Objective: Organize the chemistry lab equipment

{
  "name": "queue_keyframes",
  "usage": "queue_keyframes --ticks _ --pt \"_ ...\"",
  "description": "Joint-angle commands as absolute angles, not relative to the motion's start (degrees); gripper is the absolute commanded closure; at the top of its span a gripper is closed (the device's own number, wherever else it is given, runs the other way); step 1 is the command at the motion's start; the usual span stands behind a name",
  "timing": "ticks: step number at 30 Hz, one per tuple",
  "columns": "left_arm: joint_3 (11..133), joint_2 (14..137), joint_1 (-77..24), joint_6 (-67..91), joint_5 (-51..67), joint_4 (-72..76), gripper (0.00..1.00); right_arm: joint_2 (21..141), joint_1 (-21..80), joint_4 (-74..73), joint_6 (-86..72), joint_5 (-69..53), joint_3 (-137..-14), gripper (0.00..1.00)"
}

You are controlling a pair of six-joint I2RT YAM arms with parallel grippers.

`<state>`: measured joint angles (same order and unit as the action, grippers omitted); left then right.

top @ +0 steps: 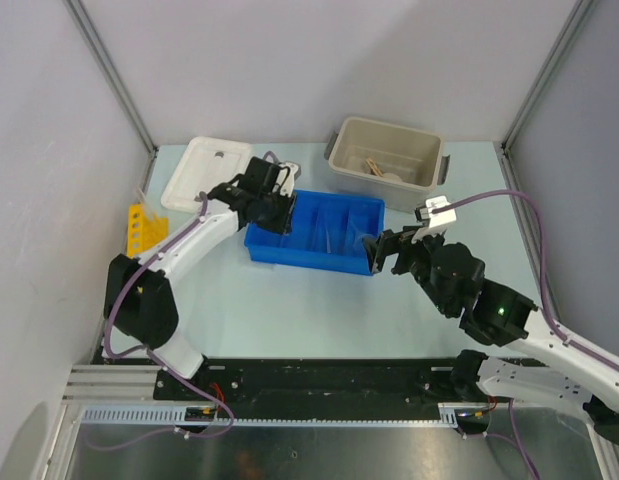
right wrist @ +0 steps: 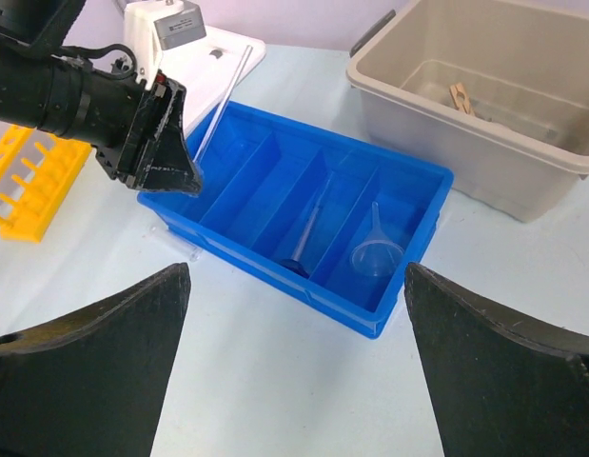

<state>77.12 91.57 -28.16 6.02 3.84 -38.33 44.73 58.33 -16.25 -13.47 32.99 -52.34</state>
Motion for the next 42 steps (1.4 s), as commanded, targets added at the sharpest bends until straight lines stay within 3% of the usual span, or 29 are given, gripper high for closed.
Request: queue_keyframes --ticks 1,42 --pt "81.25 93.38 -28.54 -0.57 7.39 -37.38 0.66 43.65 58.36 -16.36 -14.16 34.76 -51.89 0.01" --pt "80.86 105.55 -32.28 -6.15 3.09 -37.26 0.62 42.45 57.65 -14.8 -14.47 34.89 -49.1 0.01"
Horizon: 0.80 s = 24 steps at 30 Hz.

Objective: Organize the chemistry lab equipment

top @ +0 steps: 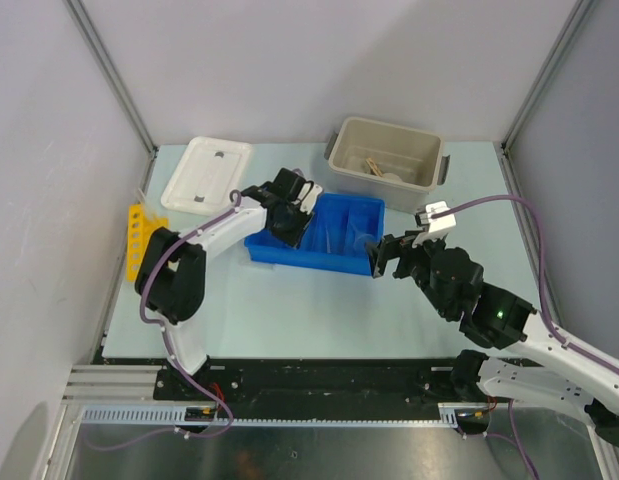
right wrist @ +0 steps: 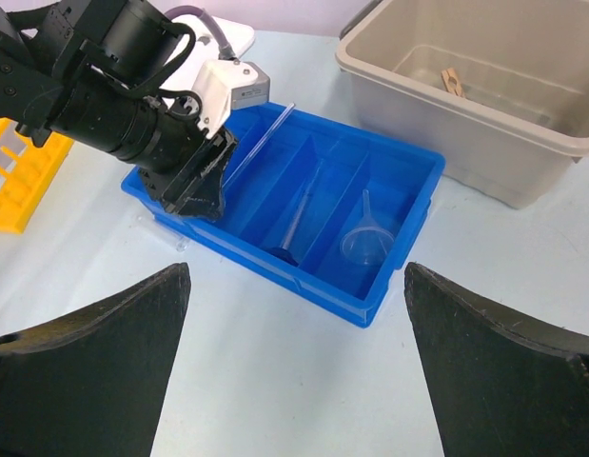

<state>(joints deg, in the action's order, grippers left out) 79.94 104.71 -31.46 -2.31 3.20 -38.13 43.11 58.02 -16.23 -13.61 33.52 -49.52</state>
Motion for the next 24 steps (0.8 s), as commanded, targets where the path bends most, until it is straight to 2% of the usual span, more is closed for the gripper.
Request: queue_keyframes --ticks 1,24 --pt "80.77 105.73 -32.31 -6.19 2.73 -37.26 0.61 42.41 57.56 -14.78 -14.49 34.89 -49.07 0.01" --pt "81.81 109.39 -32.43 -5.37 1.32 -37.38 0.53 40.21 54.92 -15.32 -14.09 33.75 -48.65 0.01"
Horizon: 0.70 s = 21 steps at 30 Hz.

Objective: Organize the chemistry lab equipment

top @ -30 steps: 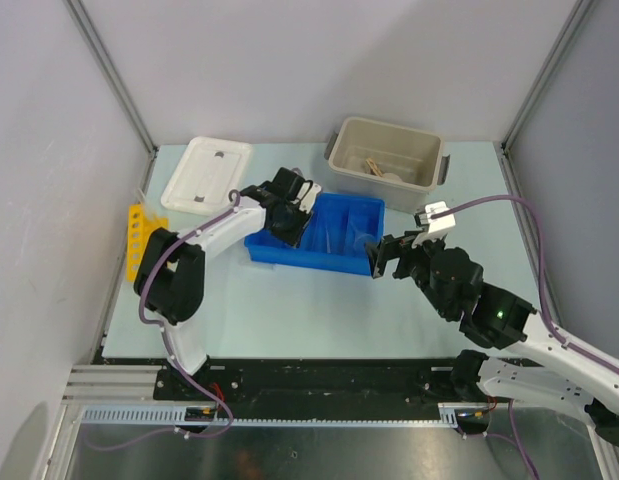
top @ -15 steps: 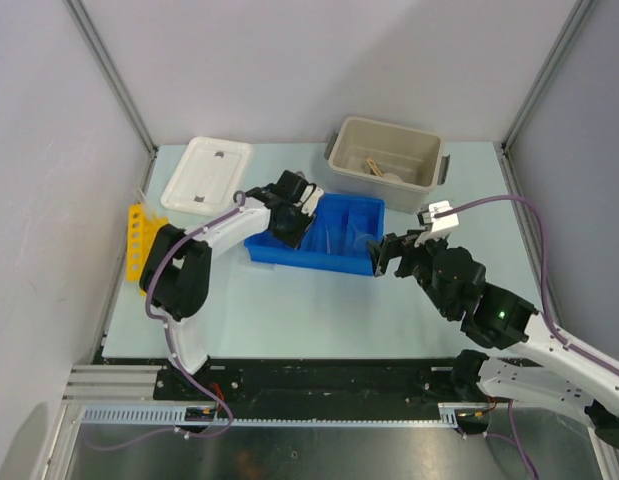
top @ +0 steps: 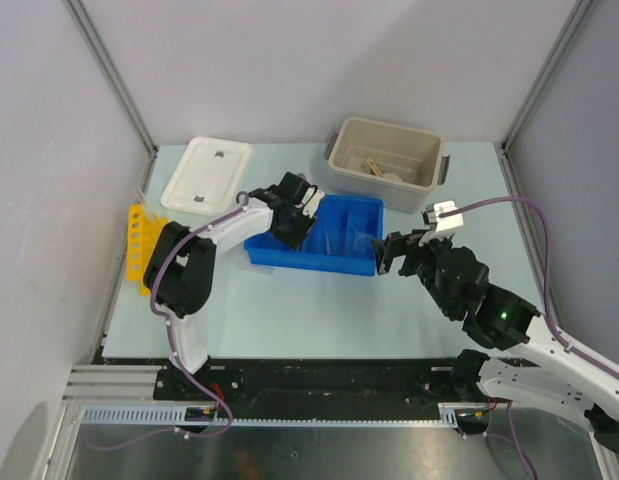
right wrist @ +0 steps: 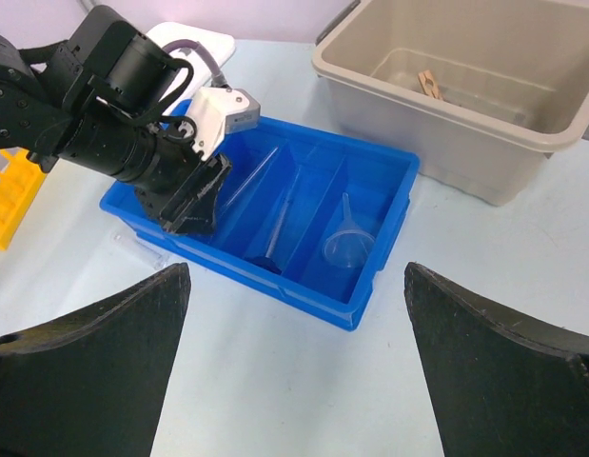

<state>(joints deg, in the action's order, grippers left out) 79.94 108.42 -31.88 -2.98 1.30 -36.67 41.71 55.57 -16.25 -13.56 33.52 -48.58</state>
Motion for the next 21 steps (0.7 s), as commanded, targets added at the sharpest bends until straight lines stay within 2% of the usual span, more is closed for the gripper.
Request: queue_keyframes --ticks 1,14,21 --pt "81.86 109.5 -32.43 -5.32 1.32 -37.37 0.52 40.01 54.75 -15.44 -14.03 33.7 -48.63 0.01" --pt "84.21 103.63 -32.38 -2.05 0.28 -37.42 0.49 40.23 52.94 -15.94 -14.1 31.86 -48.68 0.01" --pt "85.05 92.6 -32.28 6.24 -9.12 -37.36 0.45 40.67 52.59 -16.57 -14.61 31.48 -48.69 0.01"
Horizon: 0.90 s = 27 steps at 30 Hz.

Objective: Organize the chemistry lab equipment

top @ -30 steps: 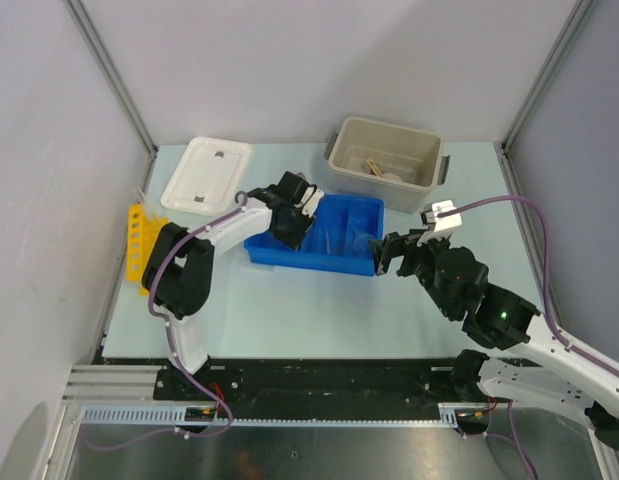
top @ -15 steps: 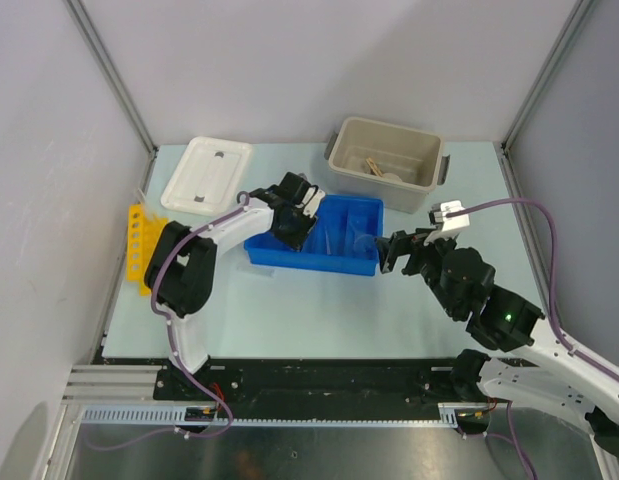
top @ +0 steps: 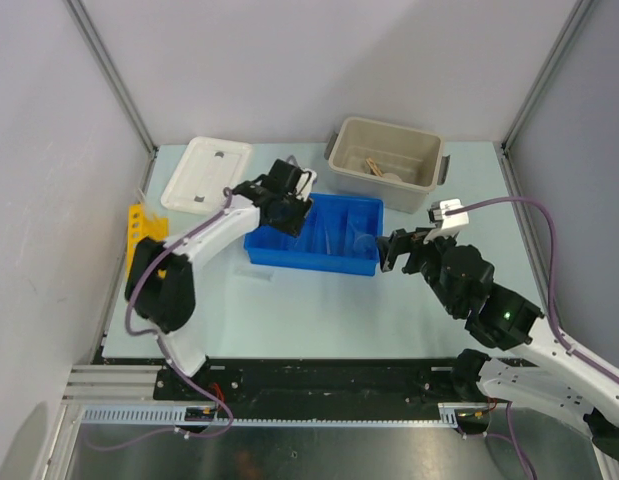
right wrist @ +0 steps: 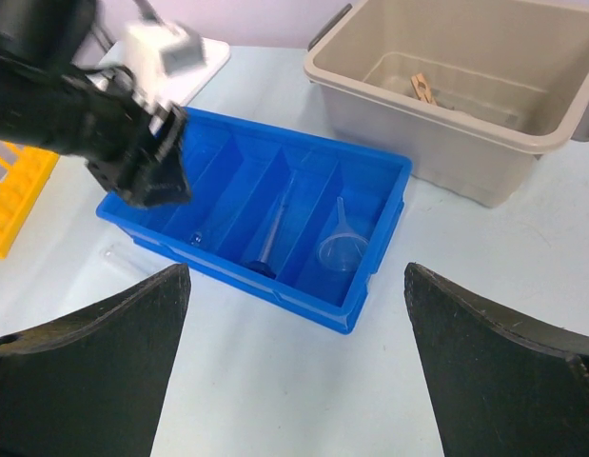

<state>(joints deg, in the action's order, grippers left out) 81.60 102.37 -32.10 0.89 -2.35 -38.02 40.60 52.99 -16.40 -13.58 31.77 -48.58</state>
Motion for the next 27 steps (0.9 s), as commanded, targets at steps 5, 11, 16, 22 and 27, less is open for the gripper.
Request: queue_keyframes --ticks 5,11,16,22,27 --pt "81.56 82.5 -29.73 18.95 -18.95 -37.43 0.21 41.77 52.48 -16.5 -15.43 30.86 -48.69 0.01" --pt "70.94 71.06 -15.94 36.21 -8.27 -37.28 0.11 42.52 52.51 -16.51 -16.67 29.88 -48.65 0.01" --pt "60.46 63.53 -9.93 53.29 -9.48 -37.89 0.17 42.16 52.51 -16.45 -17.34 29.45 -48.62 0.01" --pt "51.29 60.5 -5.33 68.11 -5.2 -38.23 0.2 41.58 52.64 -17.38 -18.27 29.29 -48.69 0.01" --pt "48.9 64.52 -4.07 76.32 -1.83 -39.95 0.25 41.06 52.78 -17.89 -18.67 29.35 -48.64 0.01"
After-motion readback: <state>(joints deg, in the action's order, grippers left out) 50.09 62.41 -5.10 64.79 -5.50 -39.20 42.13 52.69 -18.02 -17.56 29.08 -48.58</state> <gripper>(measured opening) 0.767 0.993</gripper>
